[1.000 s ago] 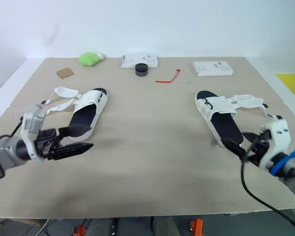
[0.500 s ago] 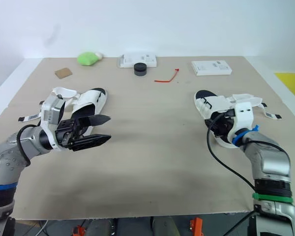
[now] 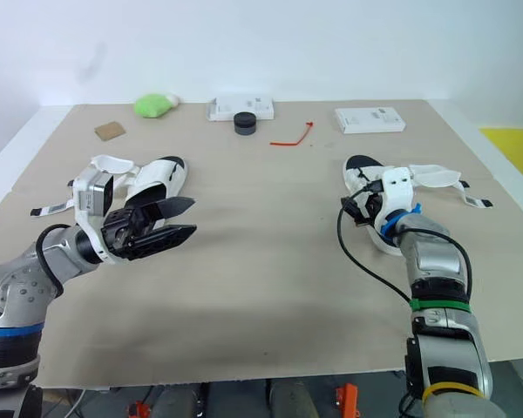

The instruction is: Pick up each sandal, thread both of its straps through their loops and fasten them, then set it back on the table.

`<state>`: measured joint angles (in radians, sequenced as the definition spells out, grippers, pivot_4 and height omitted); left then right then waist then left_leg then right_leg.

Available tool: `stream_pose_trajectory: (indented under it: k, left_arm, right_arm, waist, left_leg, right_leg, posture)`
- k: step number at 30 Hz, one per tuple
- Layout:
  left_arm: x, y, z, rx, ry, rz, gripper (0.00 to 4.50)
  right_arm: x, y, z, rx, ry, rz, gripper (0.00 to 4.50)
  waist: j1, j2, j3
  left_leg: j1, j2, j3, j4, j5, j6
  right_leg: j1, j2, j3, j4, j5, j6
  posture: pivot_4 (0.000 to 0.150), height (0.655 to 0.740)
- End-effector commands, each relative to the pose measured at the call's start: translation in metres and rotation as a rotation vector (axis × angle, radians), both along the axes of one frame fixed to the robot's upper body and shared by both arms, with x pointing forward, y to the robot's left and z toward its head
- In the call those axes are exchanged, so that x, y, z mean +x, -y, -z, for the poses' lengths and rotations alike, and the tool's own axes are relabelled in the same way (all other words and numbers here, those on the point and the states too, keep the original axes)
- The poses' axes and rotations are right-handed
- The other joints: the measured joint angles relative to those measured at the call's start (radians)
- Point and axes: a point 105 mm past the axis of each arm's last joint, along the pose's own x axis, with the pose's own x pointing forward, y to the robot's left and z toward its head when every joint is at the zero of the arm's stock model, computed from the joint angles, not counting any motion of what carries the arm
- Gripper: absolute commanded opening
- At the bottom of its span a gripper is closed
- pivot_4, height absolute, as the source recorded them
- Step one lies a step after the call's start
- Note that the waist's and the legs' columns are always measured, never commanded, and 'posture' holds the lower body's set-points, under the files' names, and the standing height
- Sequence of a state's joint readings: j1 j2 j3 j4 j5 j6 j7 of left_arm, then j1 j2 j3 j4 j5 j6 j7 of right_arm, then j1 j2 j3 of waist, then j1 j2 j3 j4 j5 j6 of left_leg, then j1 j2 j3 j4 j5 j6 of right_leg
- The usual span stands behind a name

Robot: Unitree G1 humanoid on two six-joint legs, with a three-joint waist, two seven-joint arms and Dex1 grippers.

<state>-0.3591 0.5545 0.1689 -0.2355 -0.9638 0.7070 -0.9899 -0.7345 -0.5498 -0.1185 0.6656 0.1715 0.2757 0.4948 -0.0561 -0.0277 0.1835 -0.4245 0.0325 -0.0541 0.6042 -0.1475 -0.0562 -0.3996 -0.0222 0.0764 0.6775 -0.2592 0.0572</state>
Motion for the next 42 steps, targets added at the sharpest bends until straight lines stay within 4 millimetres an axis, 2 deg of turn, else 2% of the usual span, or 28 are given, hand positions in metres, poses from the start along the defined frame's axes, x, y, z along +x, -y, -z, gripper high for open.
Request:
stream_pose_trajectory:
  k: [1, 8, 9, 12, 18, 19, 24, 28, 29, 33, 35, 38, 42]
  left_arm:
    - [-0.003, -0.004, -0.007, -0.012, 0.023, 0.002, 4.50]
    - [-0.006, -0.003, -0.007, -0.024, 0.011, 0.008, 4.50]
    - [-0.007, -0.003, -0.006, -0.025, 0.010, 0.009, 4.50]
    - [-0.008, -0.002, -0.007, -0.038, 0.006, 0.008, 4.50]
    - [-0.011, 0.001, -0.012, -0.067, 0.000, -0.001, 4.50]
    - [-0.011, 0.001, -0.012, -0.073, -0.001, -0.004, 4.50]
    - [-0.012, 0.001, -0.014, -0.084, -0.002, -0.017, 4.50]
    - [-0.015, -0.002, -0.016, -0.087, -0.004, -0.019, 4.50]
    - [-0.018, -0.005, -0.016, -0.083, -0.013, -0.012, 4.50]
    - [-0.030, -0.018, -0.013, -0.037, -0.052, 0.012, 4.50]
    - [-0.036, -0.027, -0.011, 0.006, -0.071, 0.014, 4.50]
    - [-0.039, -0.041, -0.013, 0.039, -0.082, -0.004, 4.50]
    - [-0.043, -0.049, -0.019, 0.054, -0.086, -0.011, 4.50]
  right_arm:
    - [0.009, 0.000, -0.004, -0.022, 0.028, 0.032, 4.46]
    - [0.020, 0.014, -0.004, -0.026, 0.044, 0.164, 4.46]
    - [0.021, 0.016, -0.004, -0.023, 0.049, 0.178, 4.23]
    - [0.021, 0.017, -0.007, -0.031, 0.073, 0.191, 3.30]
    - [0.022, 0.012, -0.012, -0.014, 0.106, 0.174, 0.30]
    - [0.022, 0.010, -0.012, -0.015, 0.110, 0.162, 0.03]
    - [0.020, 0.001, -0.015, 0.030, 0.121, 0.096, 0.03]
    - [0.015, -0.015, -0.022, 0.051, 0.130, -0.035, 0.03]
    - [0.009, -0.025, -0.029, 0.050, 0.142, -0.132, 0.03]
    - [-0.027, -0.068, -0.046, 0.014, 0.122, -0.525, 0.03]
    - [-0.062, -0.095, -0.047, -0.027, 0.071, -0.778, 0.03]
    - [-0.108, -0.121, -0.035, -0.112, -0.038, -1.058, 0.03]
    - [-0.147, -0.133, -0.014, -0.246, -0.141, -1.307, 0.03]
  waist:
    - [-0.001, 0.000, 0.000]
    - [-0.001, 0.000, 0.000]
    - [-0.001, 0.000, 0.000]
    - [-0.001, 0.000, 0.000]
    - [-0.001, 0.000, 0.000]
    - [-0.001, 0.000, 0.000]
    - [-0.002, 0.000, 0.000]
    - [-0.006, 0.000, 0.000]
    - [-0.007, 0.000, 0.000]
    - [-0.016, 0.003, 0.002]
    - [-0.017, 0.005, 0.003]
    - [-0.017, 0.006, 0.004]
    - [-0.014, 0.005, 0.004]
  left_leg:
    - [0.000, 0.000, 0.000, 0.000, 0.000, 0.000]
    - [0.000, -0.001, 0.000, 0.000, 0.002, 0.000]
    - [0.000, -0.001, 0.000, 0.000, 0.002, 0.000]
    - [0.000, -0.001, 0.000, 0.000, 0.002, 0.000]
    - [0.000, -0.001, 0.000, 0.000, 0.002, 0.000]
    - [0.000, -0.001, 0.000, 0.000, 0.002, 0.000]
    - [0.000, -0.001, 0.000, -0.001, 0.002, 0.000]
    - [0.000, -0.001, 0.000, -0.002, 0.002, 0.000]
    - [0.000, -0.001, 0.000, -0.002, 0.002, 0.000]
    - [-0.002, 0.000, 0.000, -0.004, 0.001, 0.001]
    - [-0.002, 0.000, 0.000, -0.005, 0.001, 0.001]
    - [-0.004, 0.000, -0.001, -0.005, 0.000, 0.002]
    - [-0.004, 0.000, -0.001, -0.005, 0.000, 0.001]
  right_leg:
    - [0.000, 0.000, 0.000, 0.000, 0.000, 0.000]
    - [0.001, 0.000, 0.001, 0.000, 0.001, 0.000]
    - [0.001, 0.000, 0.001, 0.000, 0.001, 0.000]
    - [0.001, 0.000, 0.001, 0.000, 0.001, -0.001]
    - [0.001, 0.000, 0.001, 0.000, 0.001, -0.001]
    - [0.001, 0.000, 0.001, 0.000, 0.001, -0.001]
    - [0.000, 0.000, 0.001, 0.000, 0.001, 0.000]
    - [0.000, 0.000, 0.001, 0.000, 0.001, 0.001]
    - [-0.001, 0.000, 0.001, 0.000, 0.000, 0.000]
    - [-0.003, 0.000, 0.001, 0.000, -0.001, 0.000]
    - [-0.004, 0.000, 0.000, 0.000, -0.002, 0.000]
    - [-0.006, 0.000, -0.001, 0.000, -0.004, -0.001]
    - [-0.005, -0.001, -0.002, 0.000, -0.005, -0.002]
  posture:
    - [0.150, 0.7400]
    - [0.150, 0.7400]
    - [0.150, 0.7400]
    - [0.150, 0.7400]
    - [0.150, 0.7400]
    - [0.150, 0.7400]
    - [0.150, 0.7400]
    - [0.150, 0.7400]
    - [0.150, 0.7400]
    - [0.150, 0.7400]
    - [0.150, 0.7400]
    - [0.150, 0.7400]
    - [0.150, 0.7400]
